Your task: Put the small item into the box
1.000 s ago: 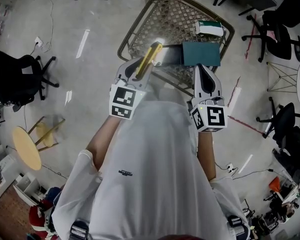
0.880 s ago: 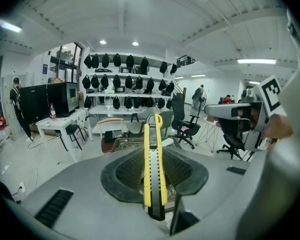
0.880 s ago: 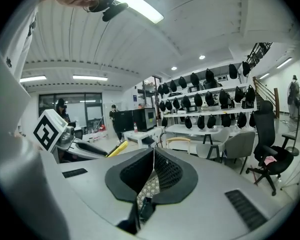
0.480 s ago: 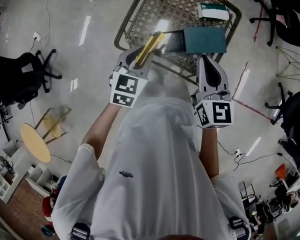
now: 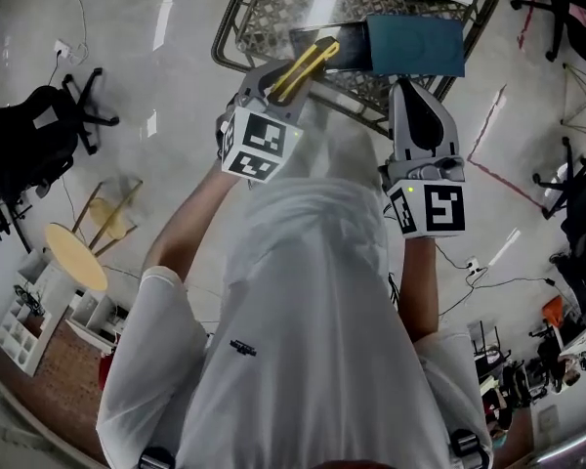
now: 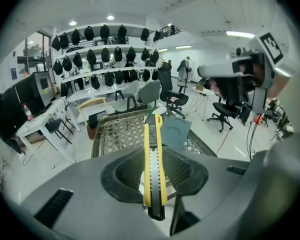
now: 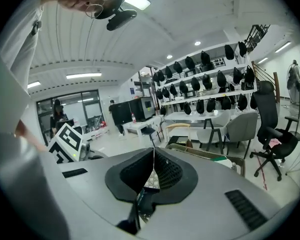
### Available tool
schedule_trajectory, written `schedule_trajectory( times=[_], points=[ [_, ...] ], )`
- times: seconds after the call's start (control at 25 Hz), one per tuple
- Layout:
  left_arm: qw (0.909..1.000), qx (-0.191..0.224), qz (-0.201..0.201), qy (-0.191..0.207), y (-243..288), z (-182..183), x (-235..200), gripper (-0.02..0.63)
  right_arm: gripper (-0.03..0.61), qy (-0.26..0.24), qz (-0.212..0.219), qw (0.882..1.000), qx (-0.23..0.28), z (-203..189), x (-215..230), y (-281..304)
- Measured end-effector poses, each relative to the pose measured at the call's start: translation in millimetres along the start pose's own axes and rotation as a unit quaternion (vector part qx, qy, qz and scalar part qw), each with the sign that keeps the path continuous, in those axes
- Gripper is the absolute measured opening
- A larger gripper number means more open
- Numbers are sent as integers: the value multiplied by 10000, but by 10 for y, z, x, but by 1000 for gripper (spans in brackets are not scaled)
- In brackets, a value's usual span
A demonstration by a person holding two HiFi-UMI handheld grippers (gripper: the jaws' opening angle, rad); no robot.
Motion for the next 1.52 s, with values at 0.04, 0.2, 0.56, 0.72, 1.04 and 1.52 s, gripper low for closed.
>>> schedule_trajectory(
  times=[0.04, 0.2, 0.56, 0.72, 1.04, 1.52],
  points=[
    [9999, -95, -35, 65, 85, -53, 15, 109, 1, 2, 8, 10000, -31, -41, 23, 30],
    [9987, -453, -184, 128, 437, -288, 52, 109, 0, 21, 38, 9999, -152, -186, 131, 138],
    [9963, -798, -281, 129, 1143, -586, 64, 109, 0, 241, 38, 9988, -430, -528, 268, 327],
    [9953, -880, -371, 176, 1397, -645, 96, 109, 0, 362, -5, 9983, -466, -619, 325, 418],
    [9926, -1111, -456, 164, 1762, -864, 155, 109, 0, 525, -95, 9969, -578, -826, 473, 472],
    [9890, -1385, -528, 28, 2056, -1036, 224, 109, 2, 630, -108, 9950, -766, -1073, 587, 455]
  ],
)
Point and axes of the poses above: the fingertips, and each gripper's own axes: y forward along the fingers, x to its right, z out of its top, the point moved 1 cm from there along -y, backward along the fingers, and after that the axes turned 9 degrees about y, right-handed, at the moved point
